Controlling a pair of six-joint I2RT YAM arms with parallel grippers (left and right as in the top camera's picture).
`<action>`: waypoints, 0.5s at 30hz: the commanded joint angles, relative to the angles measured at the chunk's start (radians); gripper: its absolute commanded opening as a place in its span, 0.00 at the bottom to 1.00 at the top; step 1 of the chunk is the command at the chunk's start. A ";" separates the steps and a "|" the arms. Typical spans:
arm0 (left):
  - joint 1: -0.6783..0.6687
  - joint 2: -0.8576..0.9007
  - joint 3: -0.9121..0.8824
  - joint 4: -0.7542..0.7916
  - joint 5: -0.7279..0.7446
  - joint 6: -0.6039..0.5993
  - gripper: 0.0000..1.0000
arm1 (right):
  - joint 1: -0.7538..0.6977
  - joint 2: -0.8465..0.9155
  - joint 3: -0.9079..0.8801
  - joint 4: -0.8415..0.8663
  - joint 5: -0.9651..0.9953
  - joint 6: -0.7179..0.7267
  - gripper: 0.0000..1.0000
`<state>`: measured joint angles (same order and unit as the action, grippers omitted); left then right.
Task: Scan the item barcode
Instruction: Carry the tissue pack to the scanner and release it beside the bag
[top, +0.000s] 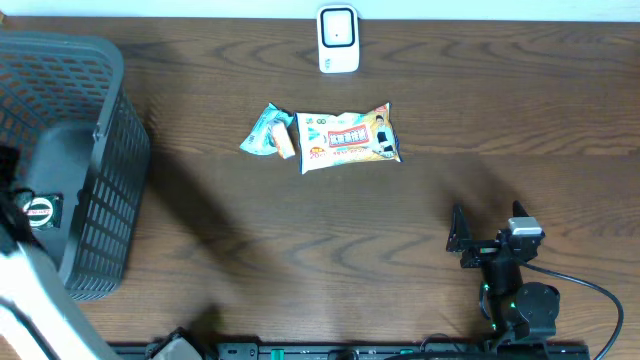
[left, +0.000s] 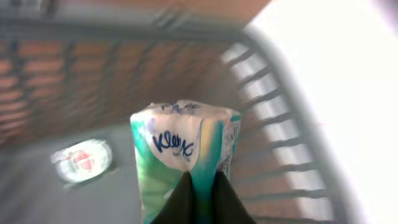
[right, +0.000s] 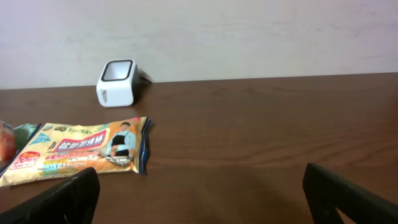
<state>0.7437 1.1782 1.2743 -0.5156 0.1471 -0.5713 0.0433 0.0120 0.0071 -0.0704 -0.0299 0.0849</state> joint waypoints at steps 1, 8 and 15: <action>-0.045 -0.113 0.018 0.076 0.188 -0.258 0.07 | 0.000 -0.005 -0.002 -0.005 0.001 -0.015 0.99; -0.438 -0.146 0.018 0.305 0.384 -0.108 0.07 | 0.000 -0.005 -0.002 -0.004 0.001 -0.015 0.99; -0.839 -0.011 0.018 0.194 0.169 0.235 0.07 | 0.000 -0.005 -0.002 -0.005 0.001 -0.015 0.99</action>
<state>0.0185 1.1038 1.2808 -0.2939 0.4187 -0.5346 0.0433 0.0120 0.0071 -0.0700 -0.0296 0.0849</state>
